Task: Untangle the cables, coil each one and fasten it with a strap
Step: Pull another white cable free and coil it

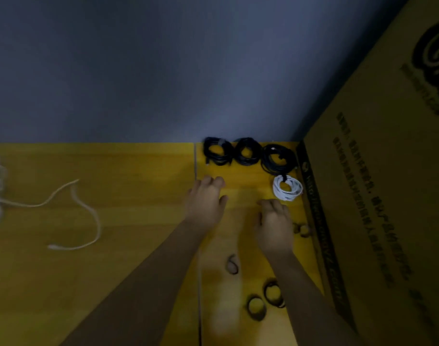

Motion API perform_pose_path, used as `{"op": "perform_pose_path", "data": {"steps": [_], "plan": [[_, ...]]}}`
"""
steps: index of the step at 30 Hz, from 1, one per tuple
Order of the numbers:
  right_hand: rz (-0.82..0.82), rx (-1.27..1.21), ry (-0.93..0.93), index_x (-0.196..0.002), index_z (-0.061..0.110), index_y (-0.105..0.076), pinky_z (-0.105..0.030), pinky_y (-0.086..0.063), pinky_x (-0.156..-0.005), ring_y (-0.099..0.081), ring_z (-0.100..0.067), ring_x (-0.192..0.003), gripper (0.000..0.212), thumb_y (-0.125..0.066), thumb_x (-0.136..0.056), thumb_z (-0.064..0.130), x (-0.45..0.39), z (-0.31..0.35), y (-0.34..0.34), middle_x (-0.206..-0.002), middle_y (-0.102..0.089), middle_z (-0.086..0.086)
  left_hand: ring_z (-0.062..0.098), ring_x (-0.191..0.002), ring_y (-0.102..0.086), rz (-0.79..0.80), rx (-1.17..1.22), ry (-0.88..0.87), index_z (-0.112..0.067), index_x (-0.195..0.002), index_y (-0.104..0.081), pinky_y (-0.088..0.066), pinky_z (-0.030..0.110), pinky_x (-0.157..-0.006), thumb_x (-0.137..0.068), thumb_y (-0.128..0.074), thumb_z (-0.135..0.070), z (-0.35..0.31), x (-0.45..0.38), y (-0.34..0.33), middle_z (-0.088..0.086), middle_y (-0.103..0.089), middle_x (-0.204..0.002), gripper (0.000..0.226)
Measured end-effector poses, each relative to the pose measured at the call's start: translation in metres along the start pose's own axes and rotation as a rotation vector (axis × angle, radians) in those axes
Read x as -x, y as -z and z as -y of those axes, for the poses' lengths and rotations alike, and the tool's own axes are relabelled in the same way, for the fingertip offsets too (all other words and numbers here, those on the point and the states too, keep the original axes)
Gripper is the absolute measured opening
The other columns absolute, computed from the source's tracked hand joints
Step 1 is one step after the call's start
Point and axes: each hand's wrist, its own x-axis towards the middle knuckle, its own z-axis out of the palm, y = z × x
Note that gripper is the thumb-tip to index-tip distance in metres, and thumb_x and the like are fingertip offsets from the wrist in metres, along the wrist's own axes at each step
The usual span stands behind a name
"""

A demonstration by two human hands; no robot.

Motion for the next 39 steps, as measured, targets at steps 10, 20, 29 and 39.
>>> {"op": "perform_pose_path", "data": {"steps": [10,20,29,39], "plan": [[0.083,0.068,0.378,-0.133,0.021,-0.052,-0.034,-0.037,-0.103,-0.042,-0.021,-0.125,0.035,-0.043,-0.099,0.03,0.019,0.189,-0.008,-0.131,-0.051,0.002,0.028,-0.105,-0.053,-0.229,-0.063,0.319,-0.015,-0.113,-0.049,-0.042,0.038,-0.08,-0.093,-0.056,-0.033,0.166,0.105,0.168,0.005,-0.054,-0.111,0.028],[0.17,0.001,0.598,-0.129,0.012,-0.054,-0.039,-0.043,-0.095,-0.042,-0.029,-0.122,0.035,-0.049,-0.095,0.016,0.043,0.453,-0.063,-0.128,-0.053,-0.009,0.033,-0.113,-0.051,-0.29,-0.07,0.587,-0.012,-0.12,-0.048,-0.044,0.043,-0.087,-0.094,-0.055,-0.032,0.375,0.21,0.315,0.012,-0.05,-0.124,0.034],[0.273,0.03,0.639,-0.127,0.014,-0.056,-0.039,-0.046,-0.088,-0.045,-0.028,-0.119,0.032,-0.049,-0.096,0.015,0.096,0.518,-0.124,-0.126,-0.053,-0.01,0.033,-0.122,-0.043,-0.152,-0.094,0.539,-0.015,-0.129,-0.044,-0.044,0.046,-0.089,-0.095,-0.053,-0.033,0.456,0.249,0.335,0.011,-0.045,-0.131,0.039],[0.357,0.502,0.337,-0.139,0.018,-0.039,-0.04,-0.026,-0.109,-0.029,-0.027,-0.134,0.052,-0.052,-0.089,0.02,0.12,0.358,-0.14,-0.142,-0.036,-0.007,0.033,-0.127,-0.039,0.087,-0.213,0.347,-0.014,-0.134,-0.038,-0.044,0.045,-0.097,-0.098,-0.05,-0.031,0.402,0.243,0.254,0.014,-0.039,-0.136,0.041]]}}
